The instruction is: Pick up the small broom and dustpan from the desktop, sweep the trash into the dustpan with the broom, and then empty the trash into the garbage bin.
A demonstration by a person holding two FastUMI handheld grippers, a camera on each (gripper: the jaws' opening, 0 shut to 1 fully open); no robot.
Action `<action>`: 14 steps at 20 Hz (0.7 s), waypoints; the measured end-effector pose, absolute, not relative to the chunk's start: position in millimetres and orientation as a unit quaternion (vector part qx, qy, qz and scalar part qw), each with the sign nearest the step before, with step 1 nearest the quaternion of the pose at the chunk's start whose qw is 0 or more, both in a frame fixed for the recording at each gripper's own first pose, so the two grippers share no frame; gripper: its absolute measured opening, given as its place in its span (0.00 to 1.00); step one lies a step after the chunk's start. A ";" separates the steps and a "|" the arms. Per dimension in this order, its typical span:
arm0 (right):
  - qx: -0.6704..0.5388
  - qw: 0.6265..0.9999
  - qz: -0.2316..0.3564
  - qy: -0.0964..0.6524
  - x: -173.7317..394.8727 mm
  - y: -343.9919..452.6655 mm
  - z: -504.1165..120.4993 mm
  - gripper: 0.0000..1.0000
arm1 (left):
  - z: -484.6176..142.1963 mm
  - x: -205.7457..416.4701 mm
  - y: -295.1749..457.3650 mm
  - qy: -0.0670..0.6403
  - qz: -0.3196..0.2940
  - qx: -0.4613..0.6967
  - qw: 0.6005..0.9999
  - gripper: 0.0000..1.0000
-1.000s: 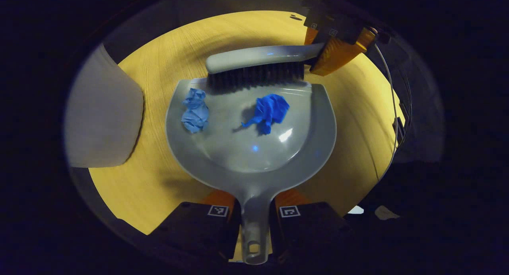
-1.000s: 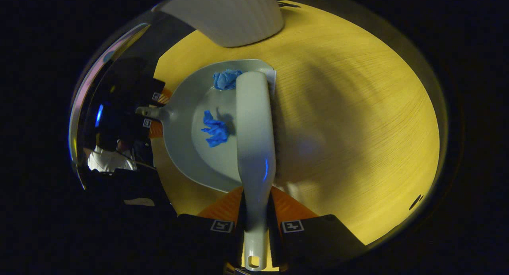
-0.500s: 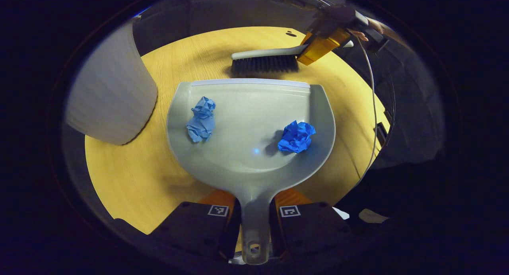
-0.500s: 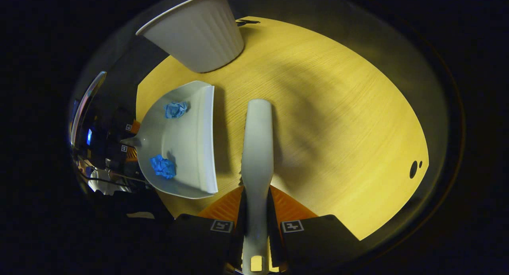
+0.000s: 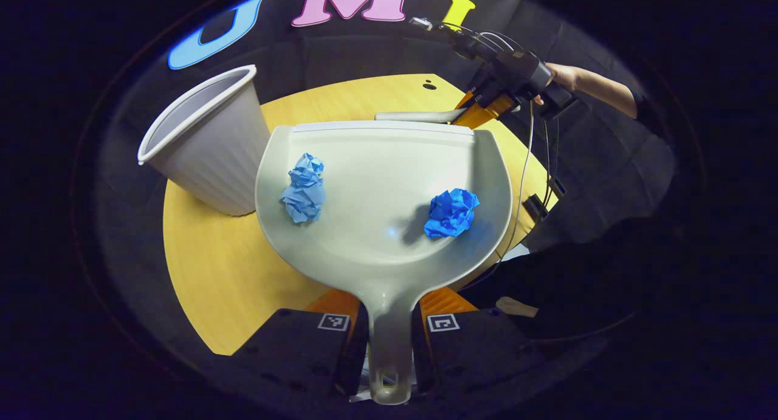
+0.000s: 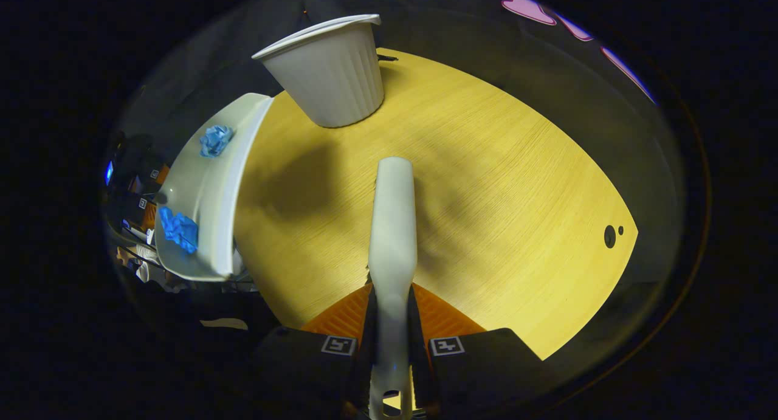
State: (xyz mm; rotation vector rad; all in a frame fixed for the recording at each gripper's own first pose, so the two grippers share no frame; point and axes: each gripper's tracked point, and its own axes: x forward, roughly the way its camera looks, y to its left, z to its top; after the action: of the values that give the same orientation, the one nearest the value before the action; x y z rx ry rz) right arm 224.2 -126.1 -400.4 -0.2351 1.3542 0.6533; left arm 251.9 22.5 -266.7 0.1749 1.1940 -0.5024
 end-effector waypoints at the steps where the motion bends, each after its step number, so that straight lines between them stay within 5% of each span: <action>1: -0.101 0.727 0.291 0.614 221.4 -125.6 -397.8 0.30 | -255.8 252.5 26.2 0.552 -0.226 0.070 0.800 0.30; 8: -0.052 0.745 0.258 0.613 214.8 -119.2 -397.5 0.30 | -194.4 317.7 109.2 0.526 -0.132 0.018 0.840 0.30; 14: 0.010 0.767 0.266 0.585 214.4 -116.9 -393.6 0.30 | -179.5 441.6 186.4 0.542 -0.061 0.113 0.831 0.30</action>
State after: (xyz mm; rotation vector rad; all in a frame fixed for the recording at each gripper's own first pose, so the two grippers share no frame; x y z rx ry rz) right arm 214.4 -116.9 -393.6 0.0208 1.2695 0.5769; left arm 441.6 186.4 -179.5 0.2392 1.1487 -0.1298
